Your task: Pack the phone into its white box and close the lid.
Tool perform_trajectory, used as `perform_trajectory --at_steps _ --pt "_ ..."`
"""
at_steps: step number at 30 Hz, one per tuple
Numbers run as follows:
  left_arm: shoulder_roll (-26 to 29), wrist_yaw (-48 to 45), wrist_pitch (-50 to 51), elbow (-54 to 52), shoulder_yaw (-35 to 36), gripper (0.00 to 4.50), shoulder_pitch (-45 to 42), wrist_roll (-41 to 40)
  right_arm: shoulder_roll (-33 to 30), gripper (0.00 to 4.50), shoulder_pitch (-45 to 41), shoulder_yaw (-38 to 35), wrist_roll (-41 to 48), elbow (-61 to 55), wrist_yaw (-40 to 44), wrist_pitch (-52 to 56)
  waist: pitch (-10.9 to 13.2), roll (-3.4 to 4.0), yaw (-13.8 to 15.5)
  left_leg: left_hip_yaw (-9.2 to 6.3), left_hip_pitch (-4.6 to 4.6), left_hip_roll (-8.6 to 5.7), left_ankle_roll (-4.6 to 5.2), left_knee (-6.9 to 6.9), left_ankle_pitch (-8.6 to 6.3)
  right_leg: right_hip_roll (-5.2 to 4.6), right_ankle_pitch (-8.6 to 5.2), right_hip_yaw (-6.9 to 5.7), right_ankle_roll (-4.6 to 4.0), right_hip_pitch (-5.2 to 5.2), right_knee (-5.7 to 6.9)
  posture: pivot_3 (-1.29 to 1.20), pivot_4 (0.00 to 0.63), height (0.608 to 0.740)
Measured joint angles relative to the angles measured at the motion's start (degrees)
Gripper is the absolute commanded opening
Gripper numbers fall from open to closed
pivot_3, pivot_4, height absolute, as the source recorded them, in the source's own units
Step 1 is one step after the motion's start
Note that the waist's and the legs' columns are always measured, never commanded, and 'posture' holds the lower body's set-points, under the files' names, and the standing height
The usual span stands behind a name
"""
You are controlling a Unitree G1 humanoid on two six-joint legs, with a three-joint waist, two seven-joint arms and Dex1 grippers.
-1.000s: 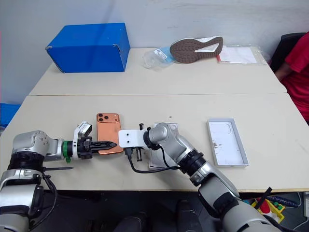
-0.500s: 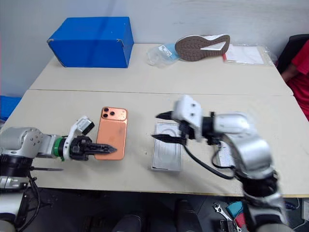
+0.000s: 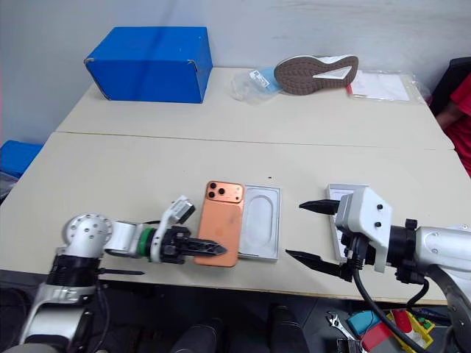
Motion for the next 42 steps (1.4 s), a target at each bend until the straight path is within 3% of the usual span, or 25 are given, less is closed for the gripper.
perform_trajectory --at_steps 3,13,20,31,42 --pt "-5.26 8.32 0.01 2.22 -1.81 0.11 -1.79 -1.44 -0.98 4.5 1.42 -1.9 2.35 -0.63 -1.54 -0.02 0.01 -0.04 0.68 0.05 -0.01 0.01 0.0 0.0 0.0 0.02 0.0 0.01 0.01 -0.01 -0.03 0.0 0.15 0.74" --pt "-12.35 19.48 -0.11 15.79 0.93 0.11 -10.43 -2.94 -1.87 4.5 5.49 -2.02 4.47 -2.87 -7.06 -0.87 0.03 -0.08 1.1 0.1 0.02 -0.01 -0.07 0.02 0.06 0.03 0.01 0.03 0.01 -0.04 0.05 0.0 0.15 0.74" --pt "-13.7 20.84 -0.11 23.67 0.85 0.11 -16.08 -2.58 -2.02 4.5 6.58 -1.98 4.98 -2.98 -9.8 -1.92 0.05 -0.1 1.02 0.11 0.02 -0.01 -0.09 0.02 0.07 0.04 0.01 0.04 0.01 -0.05 0.07 0.0 0.15 0.74" --pt "-12.06 20.75 -0.09 24.09 -2.07 0.11 -16.41 -3.11 -2.02 4.5 8.48 -1.63 5.76 -4.47 -12.89 -2.54 0.05 -0.1 1.0 0.11 0.02 -0.01 -0.1 0.02 0.08 0.04 0.01 0.04 0.01 -0.06 0.08 0.0 0.15 0.74" --pt "-10.85 20.85 -0.17 23.54 -4.13 3.54 -16.46 -7.18 -2.94 4.5 8.51 -1.37 5.74 -4.39 -13.28 -3.76 0.05 -0.1 0.92 0.11 0.04 -0.01 -0.11 0.02 0.08 0.04 0.01 0.06 0.01 -0.06 0.1 0.0 0.15 0.74"
